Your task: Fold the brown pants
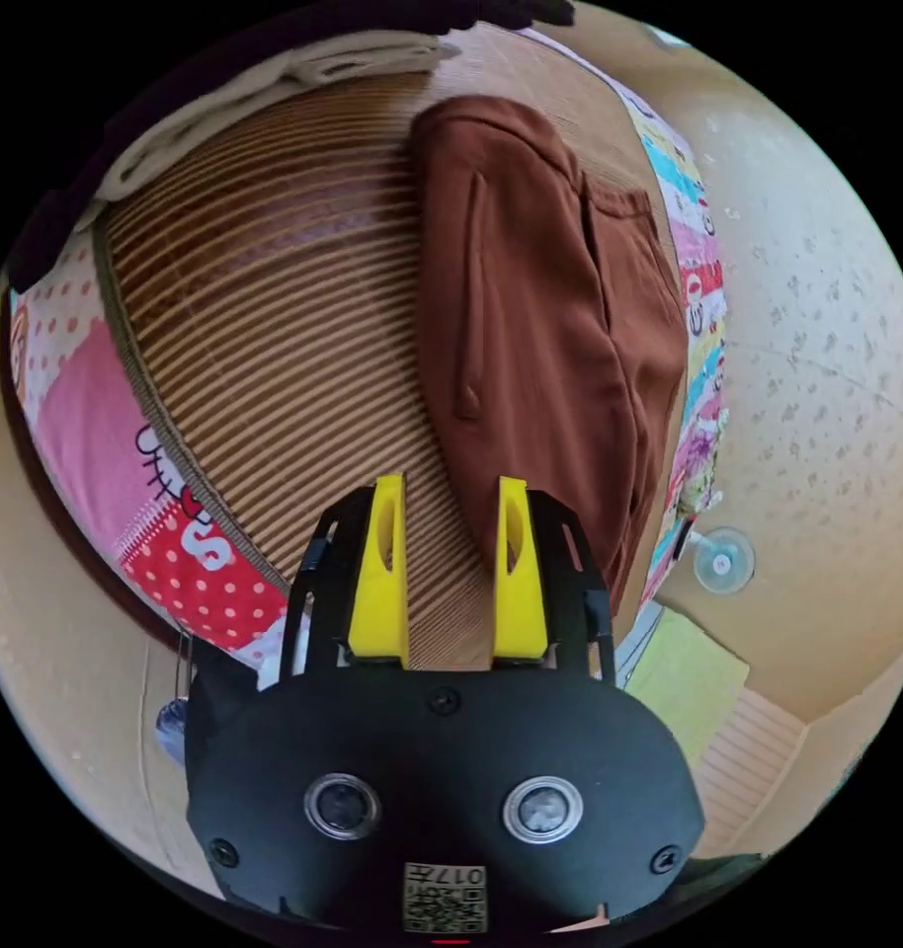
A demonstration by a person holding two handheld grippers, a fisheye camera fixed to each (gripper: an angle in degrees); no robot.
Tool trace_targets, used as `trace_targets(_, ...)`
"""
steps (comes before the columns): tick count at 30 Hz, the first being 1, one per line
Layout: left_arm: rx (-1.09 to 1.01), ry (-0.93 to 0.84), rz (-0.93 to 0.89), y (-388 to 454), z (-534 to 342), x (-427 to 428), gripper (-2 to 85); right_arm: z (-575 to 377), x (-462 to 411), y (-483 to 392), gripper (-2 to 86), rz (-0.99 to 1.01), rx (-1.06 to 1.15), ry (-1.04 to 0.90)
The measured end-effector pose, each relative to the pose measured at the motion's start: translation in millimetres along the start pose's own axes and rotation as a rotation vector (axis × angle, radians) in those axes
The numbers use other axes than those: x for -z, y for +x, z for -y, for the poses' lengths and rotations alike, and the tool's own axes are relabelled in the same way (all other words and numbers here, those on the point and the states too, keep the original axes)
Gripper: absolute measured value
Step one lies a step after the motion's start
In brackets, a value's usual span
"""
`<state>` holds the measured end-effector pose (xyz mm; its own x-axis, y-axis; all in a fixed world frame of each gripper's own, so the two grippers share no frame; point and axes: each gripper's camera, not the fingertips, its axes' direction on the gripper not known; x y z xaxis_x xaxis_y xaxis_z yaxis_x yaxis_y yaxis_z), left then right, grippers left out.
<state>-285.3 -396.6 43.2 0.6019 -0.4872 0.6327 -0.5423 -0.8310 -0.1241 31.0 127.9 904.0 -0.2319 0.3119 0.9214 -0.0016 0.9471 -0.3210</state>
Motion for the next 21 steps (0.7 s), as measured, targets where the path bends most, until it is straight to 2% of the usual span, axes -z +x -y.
trace_targets(2, 0.045, 0.078, -0.014, -9.6, 8.0, 9.5, 13.3, -33.0, 17.6, 63.8, 10.2, 0.035, -0.222, 0.039)
trace_targets(6, 0.033, 0.037, -0.068, -14.5, 26.1, 1.6, 9.9, -48.4, 18.8, 113.4, 14.7, 0.189, -0.376, 0.089)
trace_targets(9, 0.02, -0.058, -0.109, -16.9, 40.9, -7.5, 7.2, -22.2, 15.2, 113.5, 9.5, 0.236, -0.341, 0.09)
trace_targets(10, 0.001, -0.096, -0.127, -16.3, 46.0, -5.5, 6.6, -6.0, 14.5, 106.5, 4.4, 0.243, -0.331, 0.046)
trace_targets(12, -0.071, -0.148, -0.187, -10.5, 52.5, 4.1, 6.2, 21.6, 26.2, 74.6, 3.4, 0.243, -0.199, -0.003)
trace_targets(14, -0.224, -0.193, -0.356, 5.0, 55.8, 29.7, 5.3, 42.6, 64.0, 8.1, 2.8, 0.272, 0.08, -0.034)
trace_targets(17, -0.438, -0.193, -0.4, 30.0, 39.7, 76.8, 4.5, 31.9, 135.9, -48.2, 2.4, 0.283, 0.297, 0.047)
trace_targets(19, -0.483, -0.157, -0.39, 27.9, 28.2, 98.9, 4.2, 23.2, 171.2, -45.5, 2.2, 0.199, 0.308, 0.101)
trace_targets(21, -0.433, -0.199, -0.336, 12.5, 18.6, 96.1, 4.1, 25.5, 177.6, -10.8, 2.1, 0.102, 0.187, 0.034)
